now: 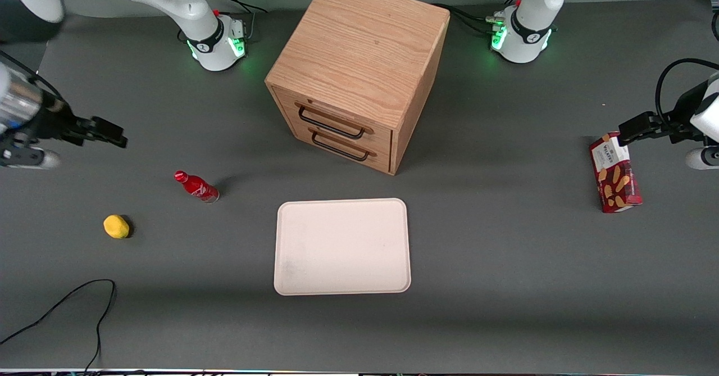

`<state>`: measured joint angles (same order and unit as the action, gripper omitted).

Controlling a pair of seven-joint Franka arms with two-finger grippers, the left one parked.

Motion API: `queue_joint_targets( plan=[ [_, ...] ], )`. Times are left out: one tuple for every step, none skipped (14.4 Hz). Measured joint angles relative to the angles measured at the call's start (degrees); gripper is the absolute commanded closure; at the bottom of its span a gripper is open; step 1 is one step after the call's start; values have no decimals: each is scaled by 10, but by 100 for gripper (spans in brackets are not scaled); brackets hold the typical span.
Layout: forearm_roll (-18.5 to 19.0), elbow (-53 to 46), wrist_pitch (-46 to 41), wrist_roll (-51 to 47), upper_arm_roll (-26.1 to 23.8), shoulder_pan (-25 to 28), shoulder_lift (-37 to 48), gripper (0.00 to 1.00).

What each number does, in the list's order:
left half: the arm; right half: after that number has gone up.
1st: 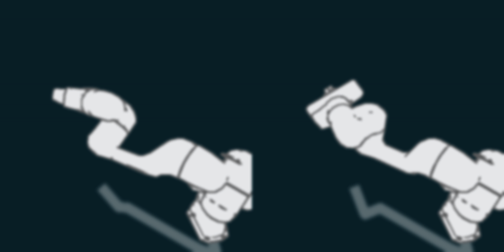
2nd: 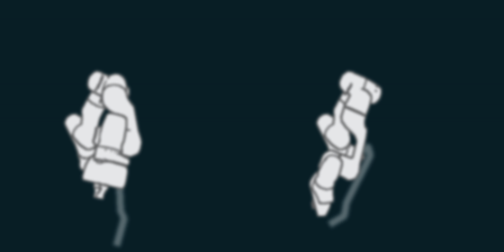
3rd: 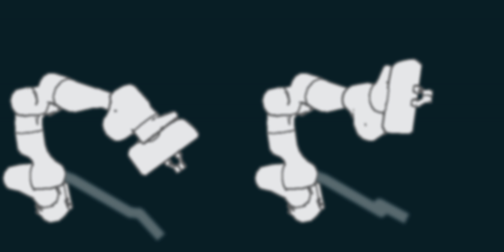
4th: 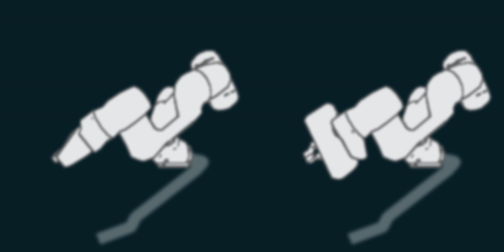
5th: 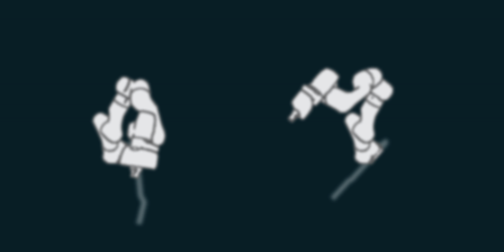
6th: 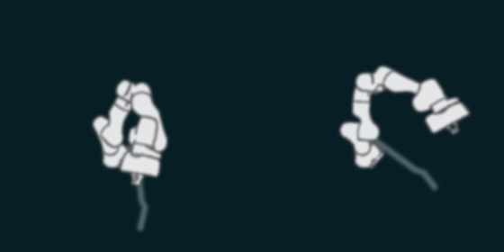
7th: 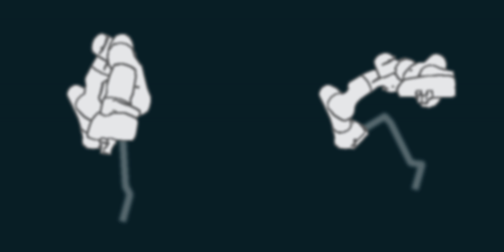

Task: Place coke bottle on tray
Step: 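Lower the open right gripper around the red Coca-Cola bottle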

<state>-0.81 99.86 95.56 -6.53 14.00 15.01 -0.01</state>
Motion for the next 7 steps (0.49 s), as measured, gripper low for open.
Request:
queue_joint_targets(
  plan=[
    [0,31,34,0,-2,0,-2,0],
    [0,63,71,0,-3,1,-4,0],
    [0,96,110,0,-5,1,-5,0],
    [0,127,149,0,-9,1,-7,0],
    [0,159,193,0,-13,2,-8,0],
    [0,192,239,0,-16,2,-9,0],
    [0,223,280,0,-18,3,-10,0]
  ],
)
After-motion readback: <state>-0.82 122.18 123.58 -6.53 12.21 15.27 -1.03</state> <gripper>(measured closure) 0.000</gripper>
